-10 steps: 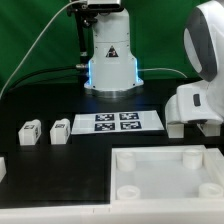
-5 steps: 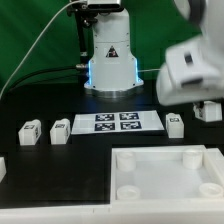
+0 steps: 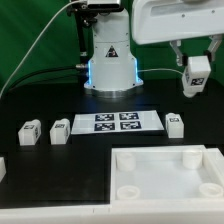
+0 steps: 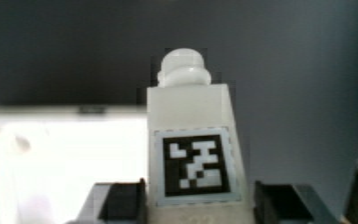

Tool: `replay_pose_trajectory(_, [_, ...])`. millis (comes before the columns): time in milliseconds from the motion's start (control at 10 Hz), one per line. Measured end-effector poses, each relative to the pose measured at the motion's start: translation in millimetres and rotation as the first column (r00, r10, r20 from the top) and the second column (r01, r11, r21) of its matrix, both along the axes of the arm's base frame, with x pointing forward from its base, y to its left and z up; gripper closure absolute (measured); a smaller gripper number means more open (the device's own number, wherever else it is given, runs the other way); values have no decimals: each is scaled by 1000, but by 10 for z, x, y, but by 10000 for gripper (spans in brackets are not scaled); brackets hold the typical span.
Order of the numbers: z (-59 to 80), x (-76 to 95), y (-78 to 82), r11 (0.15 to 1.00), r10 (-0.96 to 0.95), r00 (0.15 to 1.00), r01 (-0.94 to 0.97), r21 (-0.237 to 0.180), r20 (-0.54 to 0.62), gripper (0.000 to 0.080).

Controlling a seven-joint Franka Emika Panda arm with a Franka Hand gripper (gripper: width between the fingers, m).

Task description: Assemble one leg

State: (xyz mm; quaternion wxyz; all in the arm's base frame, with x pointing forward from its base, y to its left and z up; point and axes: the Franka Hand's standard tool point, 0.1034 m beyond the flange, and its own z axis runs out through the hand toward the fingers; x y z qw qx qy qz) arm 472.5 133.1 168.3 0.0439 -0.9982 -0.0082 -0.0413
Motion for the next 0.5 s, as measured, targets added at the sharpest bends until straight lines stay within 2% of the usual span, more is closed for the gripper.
replay_pose_trajectory(100, [-10, -23, 5, 1000, -19, 990, 17, 14, 137, 508])
replay_pose_trajectory(200, [-9, 25, -35, 999, 23, 965, -28, 15, 261, 508])
replay_pose_trajectory(300, [7, 233, -216, 998, 51, 933, -56, 5, 356, 508])
replay_pose_trajectory(500, [289, 734, -432, 998, 61, 917, -61, -13, 394, 508])
